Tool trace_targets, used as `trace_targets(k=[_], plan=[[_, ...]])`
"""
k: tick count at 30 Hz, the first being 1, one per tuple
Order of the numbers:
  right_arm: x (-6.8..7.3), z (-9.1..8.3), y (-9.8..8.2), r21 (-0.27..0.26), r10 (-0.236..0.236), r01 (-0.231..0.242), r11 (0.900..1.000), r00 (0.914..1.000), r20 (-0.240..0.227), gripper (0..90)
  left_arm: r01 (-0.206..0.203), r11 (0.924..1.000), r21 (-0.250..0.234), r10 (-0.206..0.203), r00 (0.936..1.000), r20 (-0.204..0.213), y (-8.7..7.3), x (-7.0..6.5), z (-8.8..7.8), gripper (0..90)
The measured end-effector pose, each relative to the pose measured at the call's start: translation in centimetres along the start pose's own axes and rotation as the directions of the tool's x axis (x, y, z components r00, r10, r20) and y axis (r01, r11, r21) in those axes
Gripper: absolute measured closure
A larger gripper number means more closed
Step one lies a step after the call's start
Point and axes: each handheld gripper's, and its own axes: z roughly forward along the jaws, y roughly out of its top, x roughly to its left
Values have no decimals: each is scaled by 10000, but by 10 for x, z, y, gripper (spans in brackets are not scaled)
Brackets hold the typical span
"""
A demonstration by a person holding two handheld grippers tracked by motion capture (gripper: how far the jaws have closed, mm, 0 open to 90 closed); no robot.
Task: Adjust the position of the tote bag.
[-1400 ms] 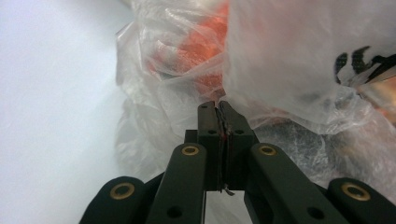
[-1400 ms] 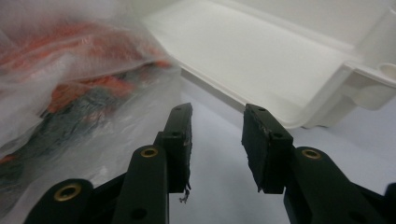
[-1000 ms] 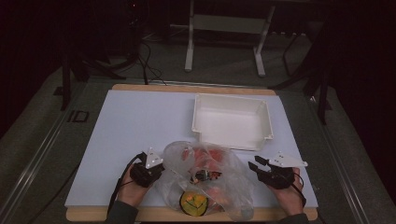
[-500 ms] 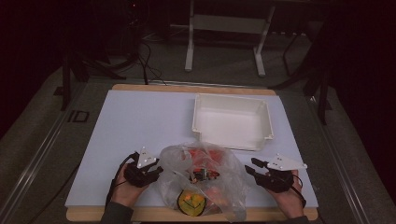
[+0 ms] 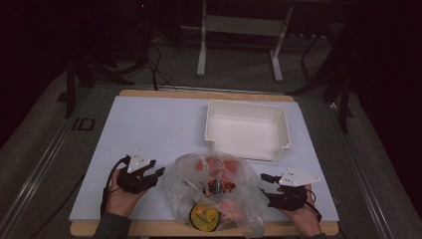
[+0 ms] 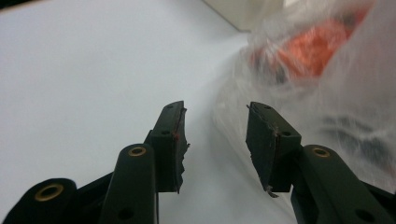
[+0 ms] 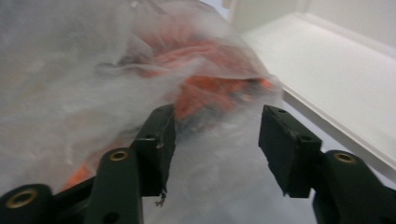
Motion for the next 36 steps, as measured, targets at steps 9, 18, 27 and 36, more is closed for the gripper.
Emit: trace_targets(k=[9, 18, 27, 36], plan=[[7, 22, 7, 340, 25, -3, 9994, 9980, -637, 392, 8, 9971, -761, 41, 9980, 639, 36, -10, 4, 500], [8, 38, 8, 727, 213, -153, 9972, 9964, -824, 461, -808, 9956, -464, 894, 9688, 2310, 42, -34, 14, 349], [10, 48, 8, 966, 261, -177, 9952, 9959, -868, 598, -1668, 9844, 555, 1417, 9397, 3113, 27, -57, 39, 333], [10, 52, 7, 1105, 40, 8, 9939, 9991, -434, 899, -2374, 9613, 1396, 1859, 9333, 3074, 22, -74, 55, 760]])
